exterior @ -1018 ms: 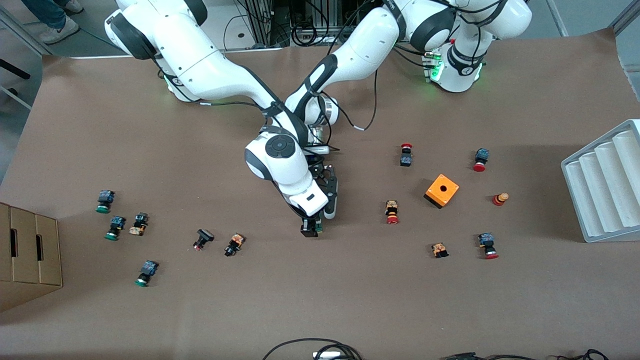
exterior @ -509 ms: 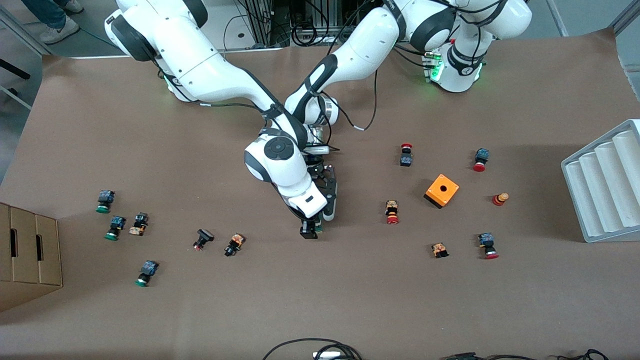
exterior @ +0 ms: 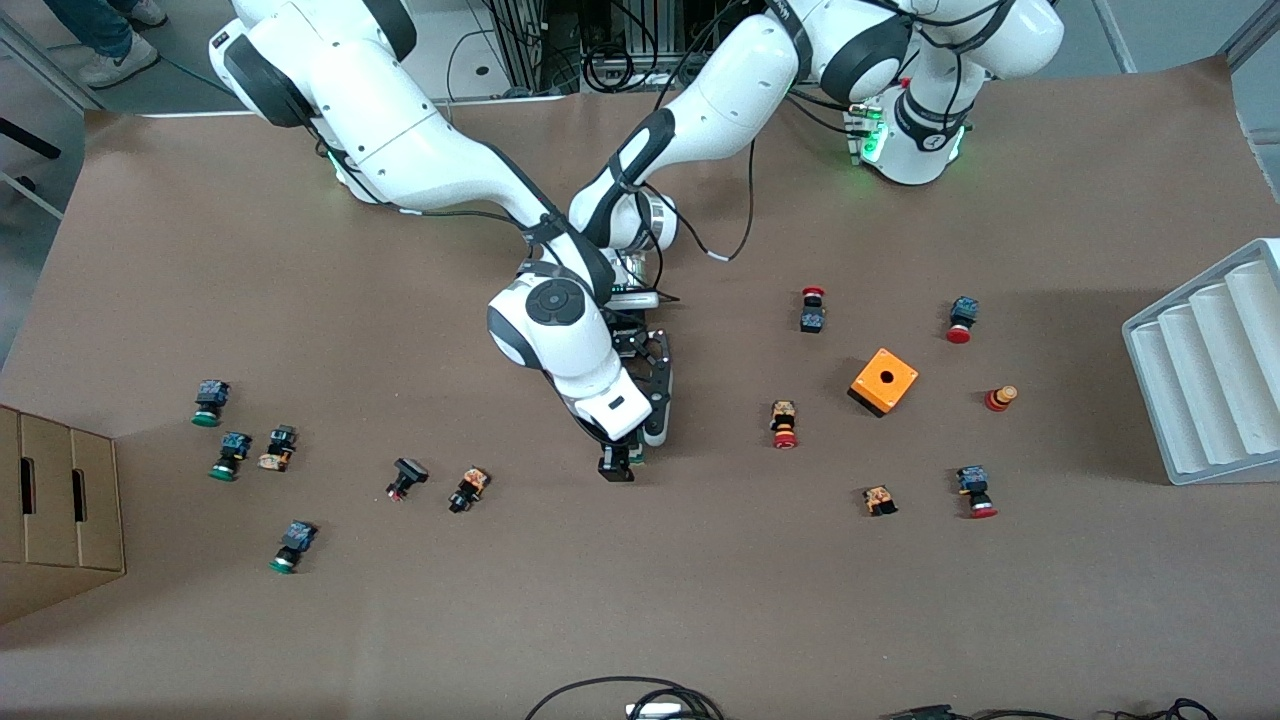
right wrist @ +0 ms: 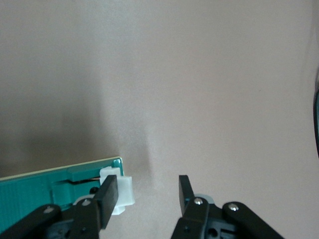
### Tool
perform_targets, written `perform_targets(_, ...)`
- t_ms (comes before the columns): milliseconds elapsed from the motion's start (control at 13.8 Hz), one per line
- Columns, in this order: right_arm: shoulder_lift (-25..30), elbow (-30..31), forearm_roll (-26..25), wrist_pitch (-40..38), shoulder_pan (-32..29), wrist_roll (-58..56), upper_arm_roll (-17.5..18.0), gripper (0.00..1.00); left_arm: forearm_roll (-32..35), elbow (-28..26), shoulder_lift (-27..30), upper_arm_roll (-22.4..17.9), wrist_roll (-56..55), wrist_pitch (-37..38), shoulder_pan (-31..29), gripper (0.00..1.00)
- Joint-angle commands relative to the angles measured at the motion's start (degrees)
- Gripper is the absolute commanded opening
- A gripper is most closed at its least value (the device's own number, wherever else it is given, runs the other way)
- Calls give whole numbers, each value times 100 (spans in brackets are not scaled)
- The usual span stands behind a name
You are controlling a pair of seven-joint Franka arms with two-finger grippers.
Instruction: Close load switch with both arms
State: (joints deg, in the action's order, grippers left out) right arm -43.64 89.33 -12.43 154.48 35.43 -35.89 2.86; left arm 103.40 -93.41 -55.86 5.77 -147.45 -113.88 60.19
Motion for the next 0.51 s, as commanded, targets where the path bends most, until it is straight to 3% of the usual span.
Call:
perform_targets(0,-189,-196,-93,153,-62,-23,21,58,66,69,-109,-14,-82,-56,20,100)
perform_targets(436,-224,-214,-93,197,-71,-32,21,57,66,69,-109,-14,-82,-56,28,100)
